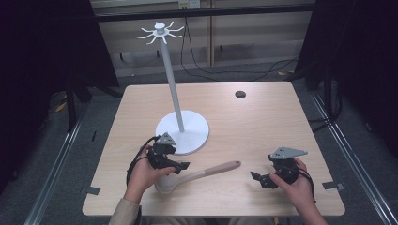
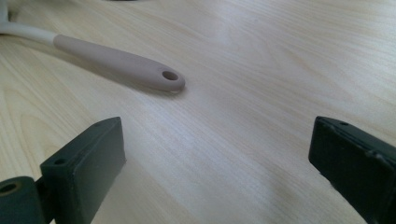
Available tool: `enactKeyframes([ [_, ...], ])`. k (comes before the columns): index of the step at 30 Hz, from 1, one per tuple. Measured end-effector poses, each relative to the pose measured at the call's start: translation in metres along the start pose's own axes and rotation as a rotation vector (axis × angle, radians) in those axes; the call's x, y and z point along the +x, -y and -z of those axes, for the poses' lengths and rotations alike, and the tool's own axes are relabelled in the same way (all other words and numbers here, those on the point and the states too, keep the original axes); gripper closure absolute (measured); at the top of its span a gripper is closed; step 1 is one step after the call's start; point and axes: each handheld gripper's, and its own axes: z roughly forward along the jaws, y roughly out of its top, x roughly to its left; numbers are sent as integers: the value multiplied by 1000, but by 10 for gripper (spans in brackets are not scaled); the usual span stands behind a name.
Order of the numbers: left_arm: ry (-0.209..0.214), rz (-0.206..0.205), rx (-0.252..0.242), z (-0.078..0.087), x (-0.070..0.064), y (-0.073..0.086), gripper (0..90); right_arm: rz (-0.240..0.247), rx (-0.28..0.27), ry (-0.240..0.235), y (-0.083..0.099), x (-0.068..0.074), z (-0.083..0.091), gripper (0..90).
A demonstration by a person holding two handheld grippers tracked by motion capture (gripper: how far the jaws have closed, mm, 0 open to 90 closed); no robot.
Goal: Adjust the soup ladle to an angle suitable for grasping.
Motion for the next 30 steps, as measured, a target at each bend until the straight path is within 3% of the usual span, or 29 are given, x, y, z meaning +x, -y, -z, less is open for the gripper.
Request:
enactKeyframes([
  [5,3,-23,-11,1,-5,-1,283,5,6,4,-1,2,-1,32],
  [10,19,-62,-1,2,-14,-4,574,3,6,2,-1,2,-1,32],
  [11,25,-70,5,1,-16,-5,600,6,4,2,-1,1,-1,32],
  [14,68,-80,39,-5,-23,-9,759,9,7,0,-1,1,-1,32],
  [16,88,-112,72,-10,-30,-11,803,7,7,3,-1,1,-1,33],
  [17,96,-149,100,-12,-32,-12,818,5,7,2,-1,0,0,33],
  [19,119,-151,115,-21,-40,-13,842,6,4,6,-1,0,0,33],
  [25,123,-198,207,-35,-54,-13,869,6,7,8,-1,0,0,33],
  [30,155,-201,190,-31,-57,-18,899,9,11,6,-1,2,-1,33],
])
